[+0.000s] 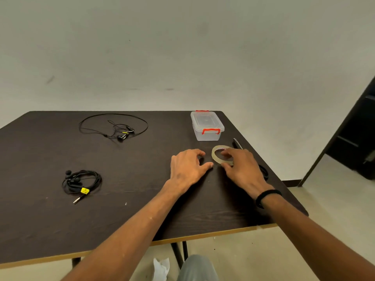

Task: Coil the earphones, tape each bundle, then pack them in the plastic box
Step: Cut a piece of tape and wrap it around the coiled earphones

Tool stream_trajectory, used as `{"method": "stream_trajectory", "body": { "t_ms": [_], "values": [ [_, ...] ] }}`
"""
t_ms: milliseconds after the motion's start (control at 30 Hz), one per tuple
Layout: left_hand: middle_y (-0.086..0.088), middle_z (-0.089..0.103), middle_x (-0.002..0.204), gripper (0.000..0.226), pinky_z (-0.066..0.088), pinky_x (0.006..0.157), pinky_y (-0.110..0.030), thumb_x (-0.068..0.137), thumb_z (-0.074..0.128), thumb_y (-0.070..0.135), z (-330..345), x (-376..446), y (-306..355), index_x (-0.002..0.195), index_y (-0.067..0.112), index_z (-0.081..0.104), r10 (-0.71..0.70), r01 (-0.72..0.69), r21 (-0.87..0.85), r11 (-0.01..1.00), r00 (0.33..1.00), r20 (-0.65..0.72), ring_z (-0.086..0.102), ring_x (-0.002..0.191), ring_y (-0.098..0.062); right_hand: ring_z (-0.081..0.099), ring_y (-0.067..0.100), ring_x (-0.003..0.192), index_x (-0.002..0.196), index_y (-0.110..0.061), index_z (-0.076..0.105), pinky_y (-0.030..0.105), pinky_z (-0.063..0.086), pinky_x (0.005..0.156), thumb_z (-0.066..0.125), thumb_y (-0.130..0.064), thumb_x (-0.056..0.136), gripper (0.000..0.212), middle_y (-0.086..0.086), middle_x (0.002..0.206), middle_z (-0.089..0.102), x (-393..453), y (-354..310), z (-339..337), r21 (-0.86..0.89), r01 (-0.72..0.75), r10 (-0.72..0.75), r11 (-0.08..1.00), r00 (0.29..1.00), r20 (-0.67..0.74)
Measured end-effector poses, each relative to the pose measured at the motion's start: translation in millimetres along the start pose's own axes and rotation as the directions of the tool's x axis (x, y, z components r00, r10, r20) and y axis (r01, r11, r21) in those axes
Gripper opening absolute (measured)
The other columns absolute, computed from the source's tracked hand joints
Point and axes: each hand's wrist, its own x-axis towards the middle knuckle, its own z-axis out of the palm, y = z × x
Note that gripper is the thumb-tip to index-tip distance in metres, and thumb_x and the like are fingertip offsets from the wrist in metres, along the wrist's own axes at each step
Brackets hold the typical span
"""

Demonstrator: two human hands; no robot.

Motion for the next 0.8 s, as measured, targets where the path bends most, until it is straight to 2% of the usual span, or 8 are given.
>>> {"method": "stream_trajectory", "body": {
  "t_ms": [100, 300, 500, 800],
  "values": [
    [0.010, 0.071, 0.098, 0.051, 0.052, 0.099, -0.044, 0.087, 0.072, 0.061, 5, 10, 5, 0.129, 0.033, 0.069, 0.013, -0.013, -0.015, 1.000, 1.000, 0.002, 0.068, 0.100, -0.014, 0.067, 0.021, 0.121, 0.130, -0.019, 0.073, 0.041, 0.056, 0.106, 0.078, -0.017, 0.094, 0.036, 0.002, 0.127, 0.075, 4, 3, 7, 0.094, -0.015, 0.017, 0.995, 1.000, -0.014],
    [0.013, 0.069, 0.089, 0.035, 0.055, 0.091, -0.042, 0.086, 0.075, 0.057, 11, 21, 4, 0.114, 0.036, 0.075, 0.034, -0.035, -0.066, 0.997, 0.999, -0.023, 0.067, 0.090, -0.011, 0.069, 0.026, 0.115, 0.127, -0.018, 0.075, 0.045, 0.057, 0.103, 0.076, -0.014, 0.095, 0.032, 0.004, 0.126, 0.076, 0, 7, 20, 0.149, -0.016, 0.032, 0.989, 0.994, -0.102],
    [0.012, 0.071, 0.085, 0.020, 0.059, 0.084, -0.042, 0.089, 0.076, 0.048, 14, 22, 0, 0.103, 0.033, 0.078, 0.062, -0.065, -0.095, 0.993, 0.998, -0.030, 0.066, 0.082, -0.007, 0.067, 0.023, 0.113, 0.127, -0.019, 0.076, 0.045, 0.057, 0.103, 0.077, -0.016, 0.095, 0.032, 0.003, 0.126, 0.075, -2, 6, 20, 0.135, -0.001, 0.014, 0.991, 0.995, -0.097],
    [0.012, 0.066, 0.076, 0.009, 0.059, 0.080, -0.040, 0.093, 0.071, 0.034, 12, 19, 0, 0.096, 0.028, 0.077, 0.060, -0.063, -0.095, 0.993, 0.997, -0.039, 0.065, 0.076, -0.008, 0.065, 0.017, 0.105, 0.124, -0.020, 0.076, 0.035, 0.059, 0.093, 0.078, -0.015, 0.094, 0.030, 0.000, 0.118, 0.076, -6, 3, 17, 0.141, 0.020, -0.007, 0.990, 0.996, -0.091]
  ]
}}
